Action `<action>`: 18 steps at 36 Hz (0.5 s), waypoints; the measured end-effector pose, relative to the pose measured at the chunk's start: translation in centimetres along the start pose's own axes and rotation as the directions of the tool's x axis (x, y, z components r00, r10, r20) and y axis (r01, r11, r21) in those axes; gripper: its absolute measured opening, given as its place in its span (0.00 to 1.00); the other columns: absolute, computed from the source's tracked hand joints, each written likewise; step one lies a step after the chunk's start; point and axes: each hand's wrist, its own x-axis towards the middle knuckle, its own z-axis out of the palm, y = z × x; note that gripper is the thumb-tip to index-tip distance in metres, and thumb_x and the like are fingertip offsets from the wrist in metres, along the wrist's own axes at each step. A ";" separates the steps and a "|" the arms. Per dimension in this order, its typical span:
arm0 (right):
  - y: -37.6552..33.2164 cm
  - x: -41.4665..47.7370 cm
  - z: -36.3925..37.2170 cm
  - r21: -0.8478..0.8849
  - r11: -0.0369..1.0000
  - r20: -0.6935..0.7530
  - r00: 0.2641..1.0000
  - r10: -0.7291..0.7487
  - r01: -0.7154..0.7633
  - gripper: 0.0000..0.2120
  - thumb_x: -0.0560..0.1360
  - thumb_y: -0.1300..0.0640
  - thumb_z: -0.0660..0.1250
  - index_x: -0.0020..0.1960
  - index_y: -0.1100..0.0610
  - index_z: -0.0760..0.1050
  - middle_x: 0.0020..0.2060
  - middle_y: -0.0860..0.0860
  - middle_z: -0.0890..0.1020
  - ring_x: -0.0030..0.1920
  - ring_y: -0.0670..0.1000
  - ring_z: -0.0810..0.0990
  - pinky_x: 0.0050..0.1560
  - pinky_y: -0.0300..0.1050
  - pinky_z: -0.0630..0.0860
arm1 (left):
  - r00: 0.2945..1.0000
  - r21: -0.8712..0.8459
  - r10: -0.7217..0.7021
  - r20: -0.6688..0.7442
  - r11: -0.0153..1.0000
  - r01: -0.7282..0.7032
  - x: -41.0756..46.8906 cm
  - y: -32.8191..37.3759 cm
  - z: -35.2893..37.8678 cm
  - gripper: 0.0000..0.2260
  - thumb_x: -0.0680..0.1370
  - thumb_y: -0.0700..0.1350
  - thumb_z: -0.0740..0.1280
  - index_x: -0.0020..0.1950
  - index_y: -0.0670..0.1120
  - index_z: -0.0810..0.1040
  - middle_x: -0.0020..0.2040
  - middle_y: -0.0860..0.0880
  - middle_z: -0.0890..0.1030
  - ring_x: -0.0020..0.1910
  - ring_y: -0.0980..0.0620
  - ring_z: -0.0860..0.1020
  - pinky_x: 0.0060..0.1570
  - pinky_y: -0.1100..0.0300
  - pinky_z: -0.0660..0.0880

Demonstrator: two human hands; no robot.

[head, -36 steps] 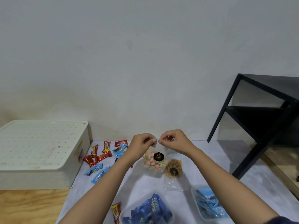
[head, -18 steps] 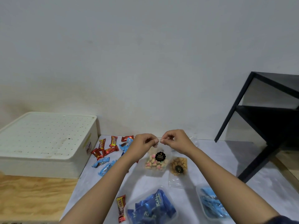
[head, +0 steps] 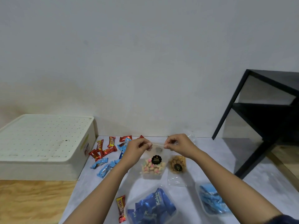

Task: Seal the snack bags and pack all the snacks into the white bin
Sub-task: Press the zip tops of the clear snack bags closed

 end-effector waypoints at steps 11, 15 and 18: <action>1.2 0.7 0.9 -0.121 0.993 -0.036 0.999 -0.016 0.011 0.04 0.70 0.58 0.72 0.39 0.58 0.82 0.35 0.53 0.82 0.36 0.50 0.77 0.40 0.45 0.73 | 1.000 0.022 -0.024 0.010 0.999 0.024 0.2 -0.7 0.2 0.06 0.76 0.39 0.66 0.42 0.41 0.83 0.39 0.47 0.83 0.41 0.56 0.80 0.48 0.64 0.75; 2.1 0.1 0.7 -0.081 0.997 -0.007 1.000 -0.001 0.000 0.05 0.69 0.58 0.74 0.44 0.57 0.84 0.40 0.52 0.84 0.43 0.50 0.81 0.46 0.43 0.77 | 0.999 0.002 -0.036 0.014 0.999 0.036 -0.2 -1.4 0.6 0.06 0.76 0.39 0.67 0.41 0.42 0.83 0.39 0.48 0.84 0.42 0.53 0.81 0.51 0.58 0.76; 2.7 -0.4 0.0 -0.034 0.998 0.041 0.998 0.054 -0.052 0.05 0.70 0.61 0.73 0.46 0.59 0.83 0.41 0.53 0.84 0.40 0.45 0.80 0.42 0.34 0.77 | 0.998 -0.030 -0.044 0.036 0.999 0.045 -0.2 -1.4 0.8 0.06 0.75 0.39 0.67 0.42 0.43 0.83 0.38 0.49 0.84 0.42 0.53 0.81 0.52 0.57 0.77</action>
